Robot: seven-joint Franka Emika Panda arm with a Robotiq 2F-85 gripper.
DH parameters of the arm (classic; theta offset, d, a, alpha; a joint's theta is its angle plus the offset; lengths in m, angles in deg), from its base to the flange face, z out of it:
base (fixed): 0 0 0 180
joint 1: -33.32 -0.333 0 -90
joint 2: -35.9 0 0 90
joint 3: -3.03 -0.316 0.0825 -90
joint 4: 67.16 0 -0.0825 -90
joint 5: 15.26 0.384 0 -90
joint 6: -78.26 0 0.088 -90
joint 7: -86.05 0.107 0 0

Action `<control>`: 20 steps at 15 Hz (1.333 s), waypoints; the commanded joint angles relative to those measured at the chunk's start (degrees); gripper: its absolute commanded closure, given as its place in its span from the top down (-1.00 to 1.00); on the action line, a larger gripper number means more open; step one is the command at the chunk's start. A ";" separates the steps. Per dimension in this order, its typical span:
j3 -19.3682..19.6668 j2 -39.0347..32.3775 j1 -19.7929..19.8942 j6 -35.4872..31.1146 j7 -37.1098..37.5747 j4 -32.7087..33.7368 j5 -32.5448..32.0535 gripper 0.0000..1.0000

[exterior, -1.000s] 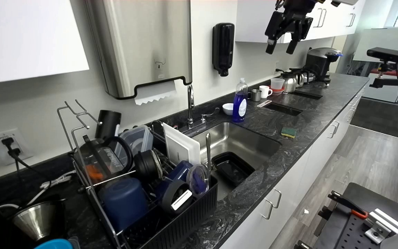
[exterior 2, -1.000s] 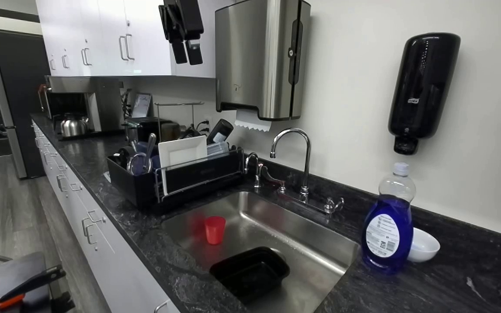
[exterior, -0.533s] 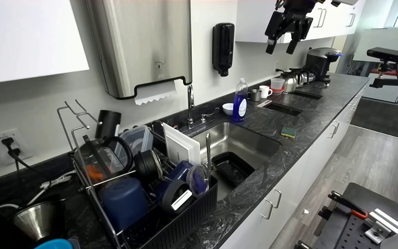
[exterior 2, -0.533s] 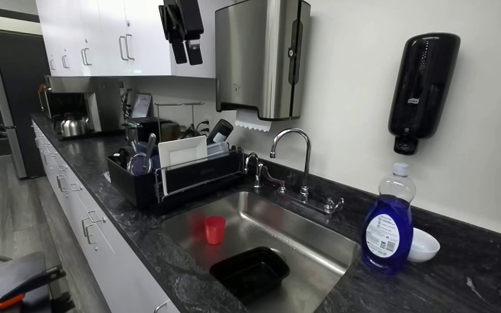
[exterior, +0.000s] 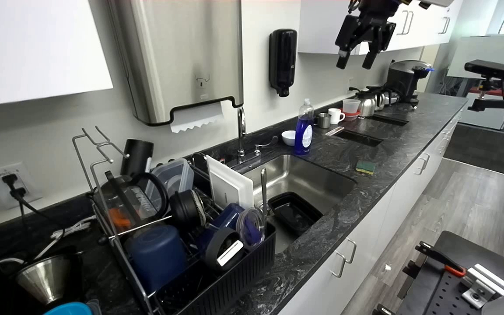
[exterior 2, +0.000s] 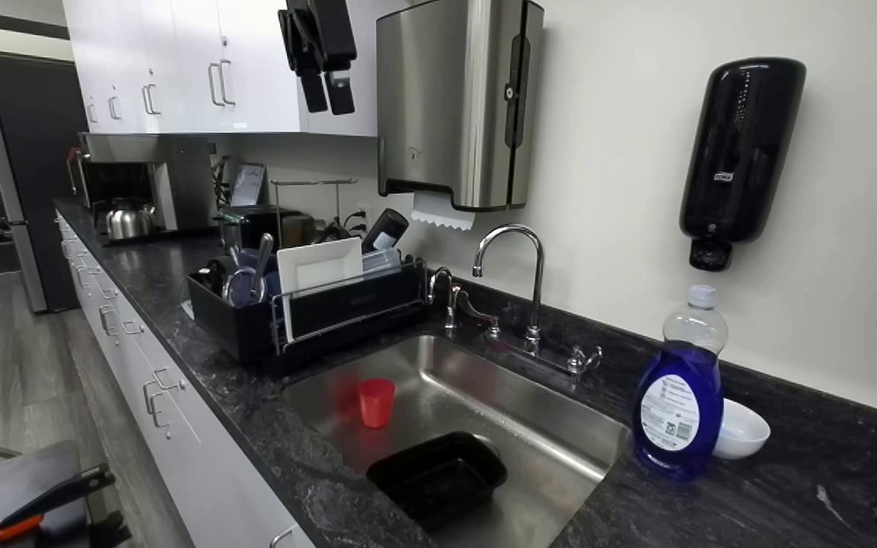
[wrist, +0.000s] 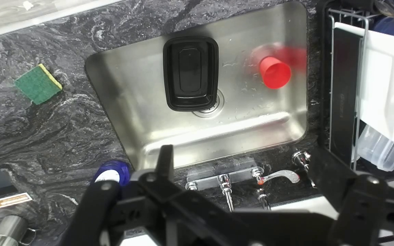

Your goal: Put the black box in the sink on the dish rack

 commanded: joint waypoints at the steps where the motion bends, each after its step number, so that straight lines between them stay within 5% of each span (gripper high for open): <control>1: 0.61 -1.31 -0.33 -1.53 -1.22 -1.27 1.57 1.00; 20: -0.06 -13.30 -2.55 -21.46 -4.12 -15.05 1.87 1.00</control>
